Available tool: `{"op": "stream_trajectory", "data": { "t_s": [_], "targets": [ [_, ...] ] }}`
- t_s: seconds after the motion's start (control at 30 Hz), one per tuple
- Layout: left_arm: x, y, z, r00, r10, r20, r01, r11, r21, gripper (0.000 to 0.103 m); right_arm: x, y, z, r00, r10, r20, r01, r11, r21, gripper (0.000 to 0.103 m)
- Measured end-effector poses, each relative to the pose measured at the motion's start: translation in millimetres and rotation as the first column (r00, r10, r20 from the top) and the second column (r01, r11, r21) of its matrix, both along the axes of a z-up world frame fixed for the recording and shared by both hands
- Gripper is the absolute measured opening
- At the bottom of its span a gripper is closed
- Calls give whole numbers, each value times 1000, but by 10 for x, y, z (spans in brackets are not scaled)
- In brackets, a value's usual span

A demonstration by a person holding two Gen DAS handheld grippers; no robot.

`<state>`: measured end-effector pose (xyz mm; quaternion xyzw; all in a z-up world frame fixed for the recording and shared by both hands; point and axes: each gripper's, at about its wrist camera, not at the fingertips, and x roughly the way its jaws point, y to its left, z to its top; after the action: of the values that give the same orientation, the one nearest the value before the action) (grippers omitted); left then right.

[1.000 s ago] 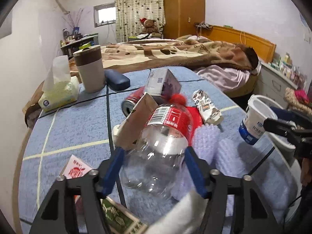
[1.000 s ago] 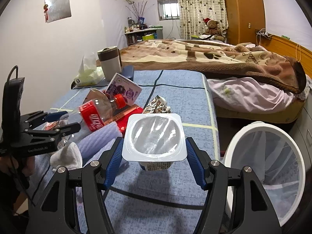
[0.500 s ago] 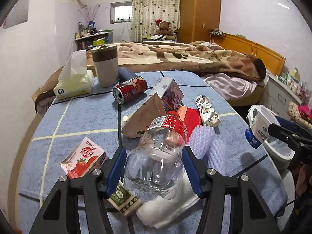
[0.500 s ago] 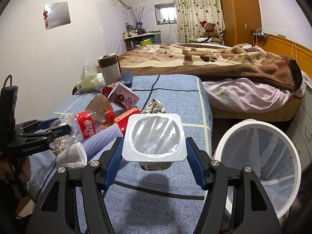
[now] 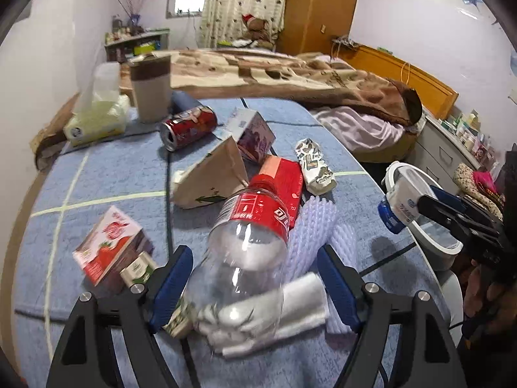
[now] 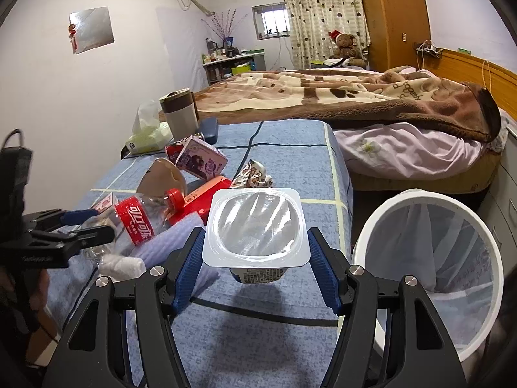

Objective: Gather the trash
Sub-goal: 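Grasp the clear Coca-Cola bottle with the left tool while the right tool lifts the yogurt cup, then carry both items over the mesh bin and open the right tool to drop the cup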

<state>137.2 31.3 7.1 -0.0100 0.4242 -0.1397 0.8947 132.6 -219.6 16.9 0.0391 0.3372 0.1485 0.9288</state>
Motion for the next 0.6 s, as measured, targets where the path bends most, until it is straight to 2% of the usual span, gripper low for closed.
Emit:
{"op": "stream_trajectory", "data": {
  "t_s": [0.13, 0.2, 0.27, 0.4, 0.6],
  "targets": [
    [139, -34, -137, 998, 13, -57, -11, 1000, 23, 78, -26, -24, 11, 1000, -5, 6, 5, 1000, -2, 65],
    [137, -42, -171, 998, 23, -63, -21, 999, 39, 67, -29, -39, 6, 1000, -8, 5, 8, 1000, 1, 65],
    [113, -46, -184, 997, 38, -61, -35, 998, 52, 65, -36, -42, -2, 1000, -9, 2, 9, 1000, 4, 65],
    [30, -100, -148, 998, 56, -21, -54, 994, 91, 63, -76, -72, 29, 1000, -10, 12, 10, 1000, 10, 65],
    [-125, -138, 57, 996, 73, 54, -76, 996, 45, 62, -135, -184, 97, 999, -31, 40, 30, 999, 22, 65]
  ]
}}
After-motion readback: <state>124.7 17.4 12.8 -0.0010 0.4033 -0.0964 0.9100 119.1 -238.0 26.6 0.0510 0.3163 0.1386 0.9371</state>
